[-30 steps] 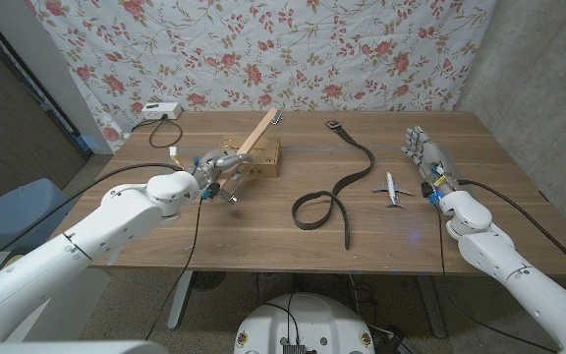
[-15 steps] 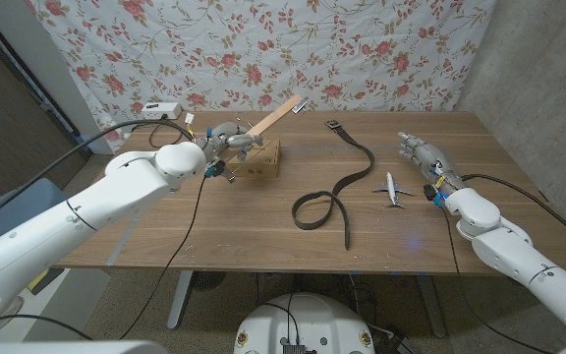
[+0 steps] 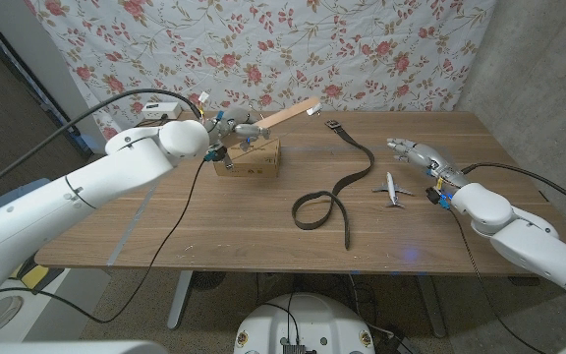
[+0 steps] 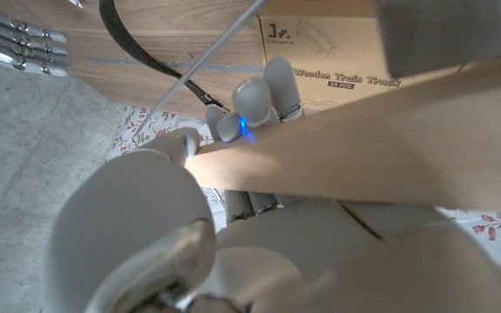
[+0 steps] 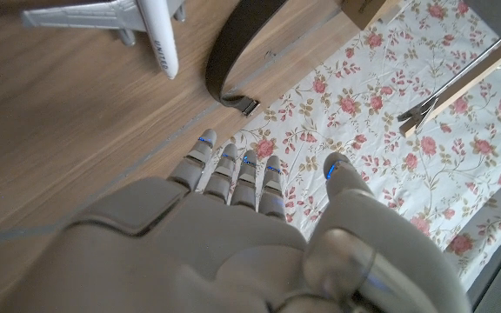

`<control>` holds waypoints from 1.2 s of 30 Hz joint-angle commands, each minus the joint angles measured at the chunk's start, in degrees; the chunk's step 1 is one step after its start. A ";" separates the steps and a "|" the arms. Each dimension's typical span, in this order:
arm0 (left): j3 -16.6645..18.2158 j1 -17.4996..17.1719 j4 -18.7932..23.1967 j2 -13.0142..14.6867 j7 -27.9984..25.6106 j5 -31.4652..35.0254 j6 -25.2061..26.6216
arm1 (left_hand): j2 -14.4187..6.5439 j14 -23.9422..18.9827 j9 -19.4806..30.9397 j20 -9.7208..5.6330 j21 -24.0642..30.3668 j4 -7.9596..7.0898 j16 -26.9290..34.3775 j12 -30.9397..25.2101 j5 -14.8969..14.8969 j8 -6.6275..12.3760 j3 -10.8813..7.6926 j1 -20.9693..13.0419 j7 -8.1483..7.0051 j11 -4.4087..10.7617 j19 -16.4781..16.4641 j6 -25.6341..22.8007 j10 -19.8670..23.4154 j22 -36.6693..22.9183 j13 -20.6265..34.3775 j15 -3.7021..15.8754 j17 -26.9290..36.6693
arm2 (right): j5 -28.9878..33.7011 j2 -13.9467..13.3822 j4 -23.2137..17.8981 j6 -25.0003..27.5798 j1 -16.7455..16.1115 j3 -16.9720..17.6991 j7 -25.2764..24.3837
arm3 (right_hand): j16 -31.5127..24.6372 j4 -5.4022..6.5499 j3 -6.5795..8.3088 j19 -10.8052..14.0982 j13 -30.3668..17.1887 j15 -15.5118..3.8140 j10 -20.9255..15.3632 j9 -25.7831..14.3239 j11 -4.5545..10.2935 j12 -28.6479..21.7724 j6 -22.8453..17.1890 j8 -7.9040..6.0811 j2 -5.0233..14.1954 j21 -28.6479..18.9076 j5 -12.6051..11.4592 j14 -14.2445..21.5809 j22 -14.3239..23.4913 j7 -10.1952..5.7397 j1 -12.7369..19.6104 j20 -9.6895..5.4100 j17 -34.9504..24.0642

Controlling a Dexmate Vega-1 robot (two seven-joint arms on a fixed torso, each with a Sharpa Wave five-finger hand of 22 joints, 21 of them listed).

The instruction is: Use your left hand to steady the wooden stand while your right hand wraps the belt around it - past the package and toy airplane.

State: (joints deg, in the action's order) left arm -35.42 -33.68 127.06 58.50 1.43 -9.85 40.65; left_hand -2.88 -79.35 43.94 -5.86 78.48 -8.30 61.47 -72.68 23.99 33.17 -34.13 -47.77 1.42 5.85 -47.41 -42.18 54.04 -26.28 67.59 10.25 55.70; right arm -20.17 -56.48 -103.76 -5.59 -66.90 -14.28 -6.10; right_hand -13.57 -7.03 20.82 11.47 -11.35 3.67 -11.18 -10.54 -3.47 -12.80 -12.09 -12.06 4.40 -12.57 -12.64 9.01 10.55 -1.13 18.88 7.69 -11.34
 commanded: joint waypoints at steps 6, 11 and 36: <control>-5.67 6.57 7.23 2.58 10.59 14.92 5.19 | -0.68 -0.47 -0.60 -1.78 0.32 -1.39 0.52 -16.88 1.77 0.61 -1.89 4.00 -1.30 1.48 1.35 -1.25 -3.66 0.16 3.73 0.62 -0.67 | 9.94 -12.36 -17.76 13.40 -6.86 3.00 -0.15 | -0.47 -0.05 -1.09 0.38 -0.18 -0.64 -1.25 -0.22 -0.52 -0.15 -0.45 0.17 -1.69 -0.21 0.53 0.64 0.15 -0.07 -0.70 0.38 -0.41; -10.47 9.33 10.38 3.10 15.23 24.33 9.38 | -0.34 -0.59 0.06 -1.72 0.41 -1.37 0.63 -17.23 2.65 1.32 -2.18 4.34 -1.15 1.43 1.49 -1.33 -3.69 0.30 3.70 0.55 -1.02 | 11.40 -13.79 -19.88 15.21 -7.07 2.37 1.57 | -0.36 -0.14 -1.34 0.34 -0.21 -0.76 -1.11 -0.23 -0.46 -0.05 -0.26 0.28 -2.08 -0.18 0.60 0.36 0.16 0.00 -0.81 0.36 -0.49; -8.76 1.52 13.65 0.38 25.14 53.80 6.11 | 0.59 -0.92 0.42 -1.62 0.62 -1.37 1.65 -17.45 5.18 2.47 -3.06 5.63 -1.39 1.56 1.87 -1.07 -3.41 1.03 3.70 0.62 -1.59 | 28.89 -13.50 -30.77 32.51 3.41 -11.81 10.01 | -3.75 -1.40 -1.90 3.91 -1.01 -4.63 -4.01 -0.43 -1.03 -0.78 -3.30 -0.63 -2.20 -1.38 -0.16 5.83 0.44 0.96 1.30 -1.09 -2.97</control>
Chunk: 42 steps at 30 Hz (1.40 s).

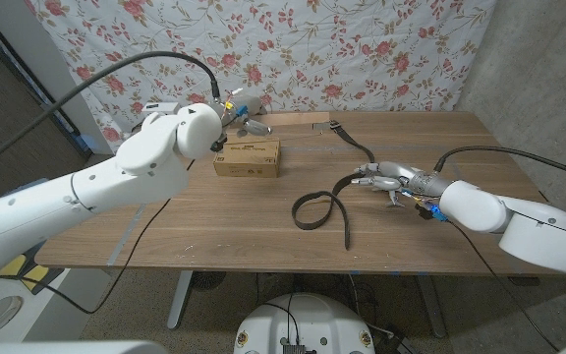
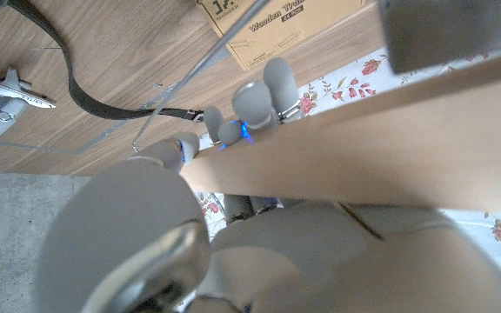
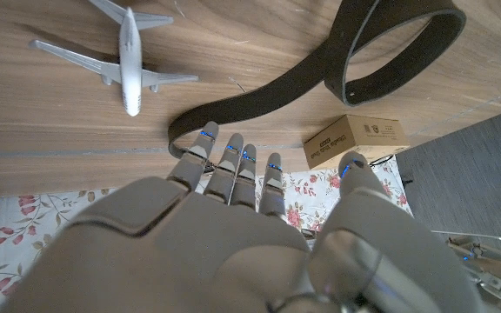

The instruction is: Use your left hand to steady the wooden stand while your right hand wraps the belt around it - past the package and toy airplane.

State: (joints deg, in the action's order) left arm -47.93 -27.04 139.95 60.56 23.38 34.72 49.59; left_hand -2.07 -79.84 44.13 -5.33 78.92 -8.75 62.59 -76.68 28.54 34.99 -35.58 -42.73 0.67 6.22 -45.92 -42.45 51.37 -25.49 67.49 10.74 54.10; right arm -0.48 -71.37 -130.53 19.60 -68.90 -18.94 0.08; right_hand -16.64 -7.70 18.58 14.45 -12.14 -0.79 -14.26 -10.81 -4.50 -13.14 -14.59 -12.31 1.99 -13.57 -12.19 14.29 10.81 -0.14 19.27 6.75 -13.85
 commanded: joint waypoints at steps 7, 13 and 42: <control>7.75 -8.90 0.64 -2.78 3.48 10.71 -4.81 | -0.07 -0.31 0.27 -2.09 0.42 -0.86 0.81 -13.44 1.24 0.95 -1.91 0.86 -0.76 1.23 0.52 -0.59 -0.76 0.39 3.80 0.22 -0.20 | 18.81 4.53 -4.77 12.32 10.17 -14.01 8.12 | -0.98 -1.56 1.18 1.03 -0.41 -0.27 -1.09 -0.19 0.68 -0.45 -1.87 -0.74 1.07 -0.34 -1.10 0.24 0.19 -0.39 3.22 -0.20 -1.12; 9.92 -11.00 0.42 -3.90 4.17 11.78 -5.99 | 0.02 -0.44 0.03 -2.16 0.60 -0.84 1.29 -13.44 1.62 1.10 -2.10 1.09 -0.71 1.24 0.53 -0.63 -0.69 0.61 3.80 0.26 -0.09 | 23.92 6.56 -4.04 13.67 11.47 -16.73 9.47 | -2.27 -2.48 2.17 2.27 -0.69 -1.57 -3.14 -0.21 0.97 -1.12 -4.69 -1.59 1.58 -0.66 -1.72 1.81 0.16 -0.70 7.10 -0.72 -2.08; 15.43 -15.50 0.28 -7.16 6.35 13.65 -9.32 | -0.08 -0.30 -0.46 -2.28 1.93 -0.76 2.42 -13.45 2.57 2.16 -2.94 2.16 -0.42 1.28 0.83 -0.40 -0.44 1.57 3.81 0.30 -0.82 | 42.17 18.39 7.76 11.14 10.99 -23.93 3.03 | -16.25 -2.34 0.70 10.65 -3.31 -8.17 -15.65 -0.64 5.66 -5.61 -19.42 -5.04 -1.42 -3.46 -6.29 14.20 0.78 -3.22 25.61 -4.22 -12.88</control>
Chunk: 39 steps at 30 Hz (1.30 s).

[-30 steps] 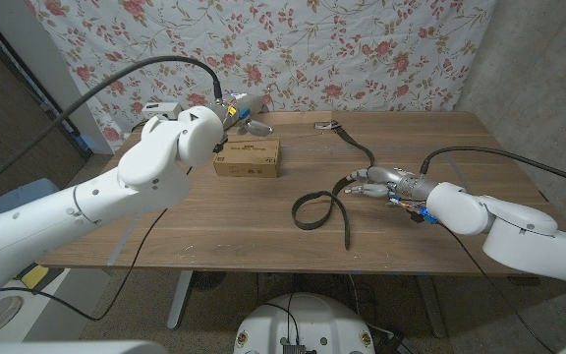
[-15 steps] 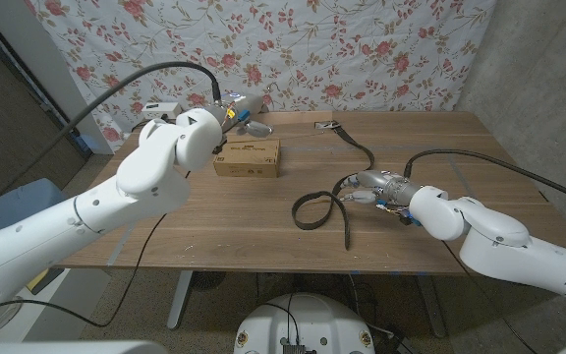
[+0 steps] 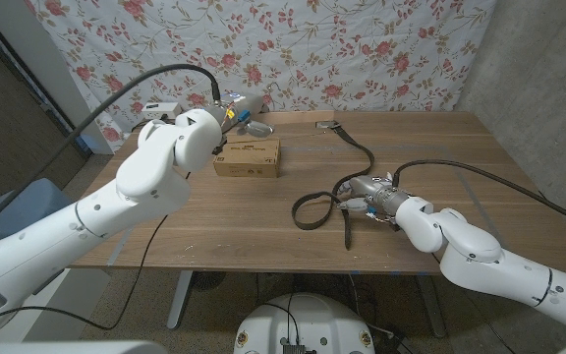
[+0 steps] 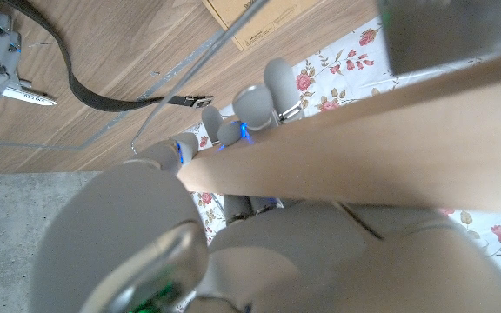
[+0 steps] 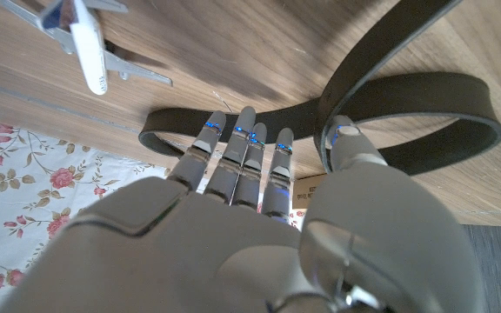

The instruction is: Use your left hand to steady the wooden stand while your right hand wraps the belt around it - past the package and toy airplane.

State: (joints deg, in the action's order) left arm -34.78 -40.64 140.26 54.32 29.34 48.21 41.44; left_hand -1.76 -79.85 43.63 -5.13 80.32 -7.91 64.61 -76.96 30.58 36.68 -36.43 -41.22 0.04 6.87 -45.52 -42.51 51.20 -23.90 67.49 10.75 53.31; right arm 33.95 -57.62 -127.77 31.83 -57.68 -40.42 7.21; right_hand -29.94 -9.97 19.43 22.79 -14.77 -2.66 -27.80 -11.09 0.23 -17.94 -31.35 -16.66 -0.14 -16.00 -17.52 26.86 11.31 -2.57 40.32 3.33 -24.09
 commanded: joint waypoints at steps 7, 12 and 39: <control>2.96 -2.56 -0.05 -0.91 0.75 -0.13 -1.35 | -0.41 -0.23 -0.30 -2.45 0.85 -1.58 0.79 -13.19 0.59 0.61 -2.25 0.91 0.36 0.68 0.55 -0.28 -0.24 0.35 3.82 0.29 -0.07 | 9.01 7.00 8.89 -5.62 -2.78 -1.20 -15.30 | -15.78 1.51 0.06 8.09 -4.04 -9.62 -19.10 -1.09 3.58 -8.86 -20.79 -6.74 9.20 -5.09 0.79 14.17 1.23 -2.09 15.54 -4.32 -13.28; 3.38 -3.04 -0.23 -0.88 0.46 -0.46 -1.61 | -0.46 -0.36 -0.27 -2.46 1.18 -1.55 1.16 -13.24 0.63 0.96 -2.41 1.12 0.28 0.44 0.66 -0.18 -0.12 0.67 3.82 0.27 -0.12 | 10.67 8.46 9.82 -4.92 -3.54 -0.62 -17.92 | -21.48 1.28 -0.80 8.39 -6.26 -9.82 -25.14 -1.42 3.48 -12.77 -23.65 -7.40 9.78 -7.34 3.35 18.61 2.68 -1.25 18.50 -5.09 -19.84; 1.11 -1.40 -3.88 -2.22 1.16 2.63 -3.67 | -0.33 -0.12 -1.17 -2.52 2.39 -1.54 1.82 -13.18 0.80 1.50 -2.99 1.77 0.03 0.51 1.28 0.29 -0.45 1.30 3.81 0.41 -0.52 | 12.23 19.21 19.84 -13.15 -8.01 9.58 -68.15 | -23.12 1.92 -3.84 9.51 -12.07 -9.91 -34.32 -2.31 4.23 -21.18 -27.41 -6.86 7.37 -14.07 1.49 25.02 7.35 -2.13 21.22 -9.60 -28.57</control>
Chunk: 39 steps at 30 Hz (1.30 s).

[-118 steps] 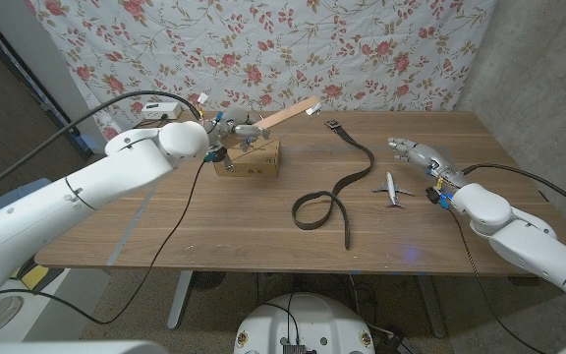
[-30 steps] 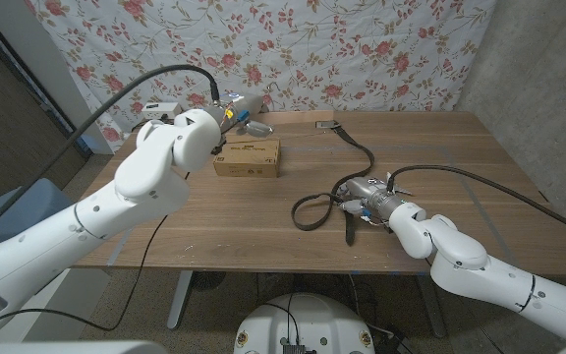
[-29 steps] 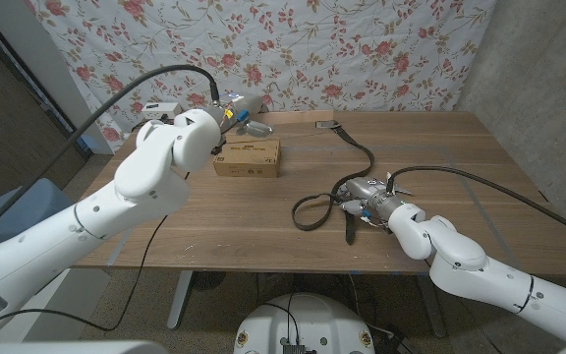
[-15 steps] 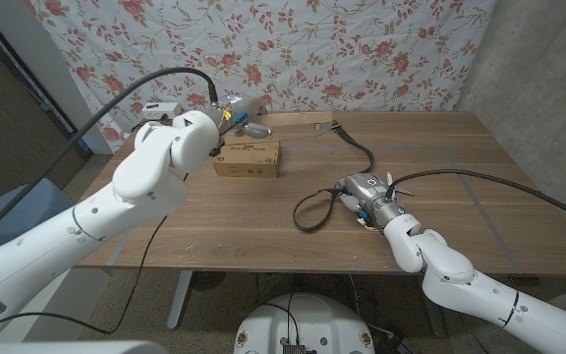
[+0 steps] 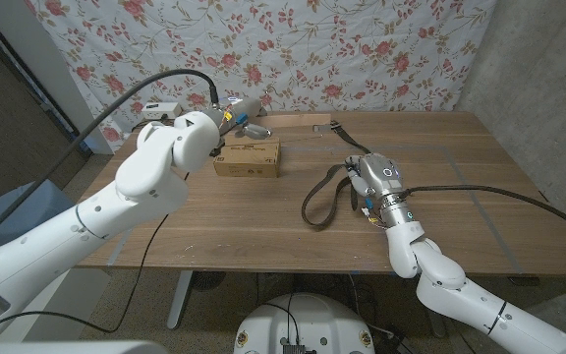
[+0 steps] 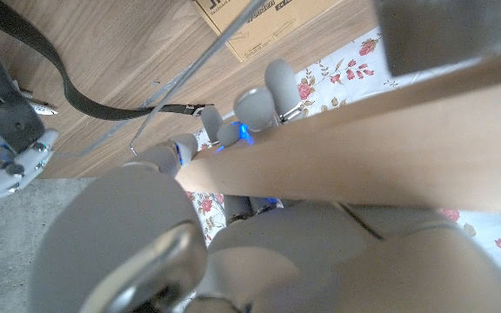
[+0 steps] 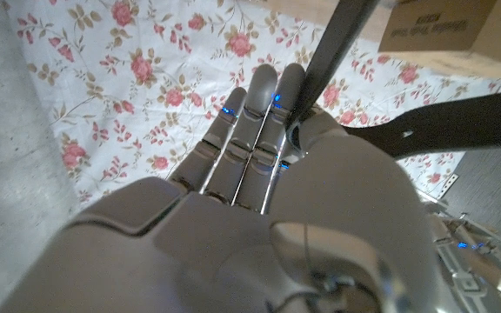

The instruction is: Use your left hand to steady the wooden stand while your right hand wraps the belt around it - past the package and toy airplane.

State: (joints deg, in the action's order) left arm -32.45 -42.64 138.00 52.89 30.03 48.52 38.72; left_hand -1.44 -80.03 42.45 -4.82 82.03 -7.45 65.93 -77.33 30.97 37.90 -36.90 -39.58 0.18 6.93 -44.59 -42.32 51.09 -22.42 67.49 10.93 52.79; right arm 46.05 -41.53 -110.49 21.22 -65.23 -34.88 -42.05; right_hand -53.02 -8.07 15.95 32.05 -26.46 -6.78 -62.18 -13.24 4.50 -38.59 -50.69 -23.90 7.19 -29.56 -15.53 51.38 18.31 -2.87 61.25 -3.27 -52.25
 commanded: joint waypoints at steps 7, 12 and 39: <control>-0.89 0.01 -3.05 -1.65 -2.16 2.10 -3.47 | -0.50 0.19 -0.15 -2.79 0.81 -2.02 0.40 -12.80 0.54 0.49 -2.70 0.32 -0.15 0.48 0.50 0.17 -0.58 0.11 3.82 0.22 -0.32 | 2.73 5.45 2.71 -8.15 0.24 8.26 -21.95 | 0.34 0.23 -0.74 -0.10 -0.97 -5.81 0.23 -0.43 -0.04 -0.93 -8.12 0.58 -0.07 -1.01 -0.74 0.32 0.79 -2.35 0.26 -3.38 -1.10; -0.36 -0.73 -4.27 -2.15 -5.52 1.18 -6.18 | -0.28 0.20 -0.28 -2.77 0.89 -2.03 0.58 -12.79 0.67 0.51 -2.80 0.50 -0.36 0.41 0.75 0.51 -0.72 0.24 3.82 0.31 -0.21 | 3.78 6.72 3.88 -12.06 3.09 8.72 -21.95 | 0.58 0.41 -0.99 -0.28 -1.36 -5.80 0.40 -0.68 0.23 -1.17 -8.11 0.68 -0.04 -1.36 -0.93 0.32 1.06 -2.52 0.23 -3.57 -1.54; -0.06 -2.40 -8.17 -3.71 -11.93 0.58 -14.54 | 1.34 1.01 -0.27 -2.13 0.55 -2.42 -0.31 -12.80 2.36 1.56 -3.60 2.12 -2.10 0.41 2.04 0.93 -1.60 0.93 3.80 0.33 -1.31 | 0.93 9.51 12.14 -24.62 25.01 2.13 -19.80 | 1.64 1.03 -2.13 -0.86 -2.85 -5.87 0.48 -1.69 1.20 -2.31 -8.40 1.08 0.00 -2.61 -1.80 0.70 1.47 -3.57 0.12 -4.22 -3.53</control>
State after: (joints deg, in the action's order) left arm -32.67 -44.58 132.23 50.23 18.76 49.79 26.58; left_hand -0.25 -79.10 41.82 -4.51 82.77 -8.09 65.67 -78.27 32.95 39.00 -38.50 -37.92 -1.36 7.36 -42.85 -41.20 49.67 -21.25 67.49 11.06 51.46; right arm 49.12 -34.12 -102.18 4.38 -48.03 -30.84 -63.10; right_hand -51.67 -7.13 14.05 31.28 -29.12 -7.09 -61.69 -14.63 4.92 -40.55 -51.49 -22.47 7.10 -31.66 -16.86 51.69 19.56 -2.88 61.31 -2.94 -55.55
